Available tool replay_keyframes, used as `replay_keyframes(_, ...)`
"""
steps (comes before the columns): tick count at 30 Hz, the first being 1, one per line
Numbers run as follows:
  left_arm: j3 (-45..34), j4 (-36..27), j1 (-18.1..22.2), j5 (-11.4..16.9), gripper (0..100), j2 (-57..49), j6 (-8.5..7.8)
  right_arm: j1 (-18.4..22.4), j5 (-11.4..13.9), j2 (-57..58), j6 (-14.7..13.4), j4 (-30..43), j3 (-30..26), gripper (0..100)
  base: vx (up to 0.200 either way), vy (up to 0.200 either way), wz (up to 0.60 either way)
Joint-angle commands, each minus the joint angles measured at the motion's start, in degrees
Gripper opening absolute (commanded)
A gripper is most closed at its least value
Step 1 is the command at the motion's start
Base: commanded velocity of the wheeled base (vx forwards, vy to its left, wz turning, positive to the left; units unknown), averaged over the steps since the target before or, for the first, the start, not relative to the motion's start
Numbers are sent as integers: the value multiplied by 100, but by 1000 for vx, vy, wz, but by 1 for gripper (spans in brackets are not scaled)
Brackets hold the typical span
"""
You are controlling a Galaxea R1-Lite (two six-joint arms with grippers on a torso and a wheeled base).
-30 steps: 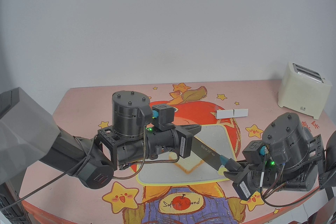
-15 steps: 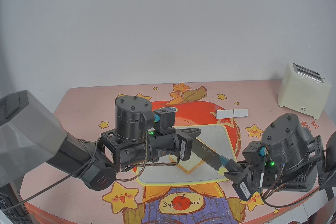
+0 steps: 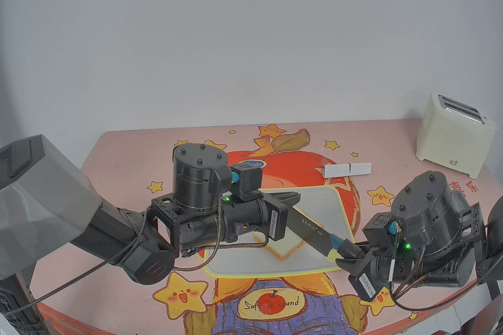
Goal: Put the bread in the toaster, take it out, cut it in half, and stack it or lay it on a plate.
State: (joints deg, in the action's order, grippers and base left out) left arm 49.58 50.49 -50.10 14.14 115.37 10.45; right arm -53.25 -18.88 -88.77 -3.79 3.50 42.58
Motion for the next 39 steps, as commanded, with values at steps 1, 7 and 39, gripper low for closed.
replay_keyframes(1,8,13,-8,1,0,-6,1,-1,-1,-17,1,2,-22,0,0,0,0)
replay_keyframes(7,-1,75,-8,1,0,3,1,-1,-1,-52,1,-7,-101,0,0,0,0)
replay_keyframes(39,-45,154,-8,-8,0,73,1,-1,-1,-61,-16,-7,-101,0,0,0,0)
